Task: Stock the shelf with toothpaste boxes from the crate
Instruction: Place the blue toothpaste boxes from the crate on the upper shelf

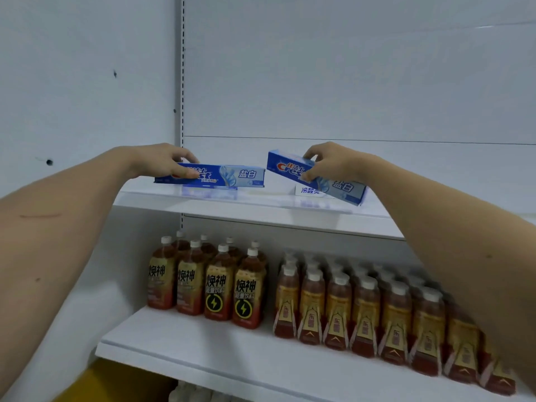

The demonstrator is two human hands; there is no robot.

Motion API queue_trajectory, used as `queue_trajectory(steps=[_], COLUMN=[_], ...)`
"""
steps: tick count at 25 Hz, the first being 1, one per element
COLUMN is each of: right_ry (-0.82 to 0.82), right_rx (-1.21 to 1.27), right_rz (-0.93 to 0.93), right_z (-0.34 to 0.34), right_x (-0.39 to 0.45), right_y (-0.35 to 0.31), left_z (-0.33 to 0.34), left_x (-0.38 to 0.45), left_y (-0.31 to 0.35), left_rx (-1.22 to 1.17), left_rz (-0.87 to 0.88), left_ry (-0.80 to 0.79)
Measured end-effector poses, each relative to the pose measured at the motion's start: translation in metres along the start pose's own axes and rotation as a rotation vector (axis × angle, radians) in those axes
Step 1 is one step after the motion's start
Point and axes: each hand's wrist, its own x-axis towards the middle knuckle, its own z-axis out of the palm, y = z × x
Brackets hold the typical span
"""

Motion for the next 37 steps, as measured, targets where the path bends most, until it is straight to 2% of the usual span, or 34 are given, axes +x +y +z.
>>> queue_trajectory(steps=[6,12,20,24,28,32,37], right_ry=[-0.048,-0.125,-0.351,-0.413,-0.376,-0.307,-0.194], right_rx=[-0.175,-0.362,-0.613,-0.624,-0.558,-0.597,-0.503], right_rz=[-0.015,-0.047,0.039,0.038,0.025,-0.009,-0.010], right_z=[0.045,0.082,0.113,0.132,0.141,0.135,0.111], right_x=[0.113,0.226,0.299,0.307,0.302,0.289,0.254], right_y=[-0.013,-0.040,-0.027,-0.018,-0.011,-0.015,-0.034], left_z=[-0.008,-0.022,-0.010,-0.009,-0.007,-0.003,-0.003], left_x=[0.104,0.199,0.279,0.291,0.288,0.275,0.239], left_y=[-0.078,-0.129,-0.135,-0.123,-0.123,-0.119,-0.088], left_rx=[0.052,0.171,0.313,0.359,0.379,0.445,0.493], left_rz=[0.000,-0.033,-0.176,-0.218,-0.216,-0.194,-0.118], left_ry=[0.003,-0.132,-0.424,-0.526,-0.495,-0.416,-0.295])
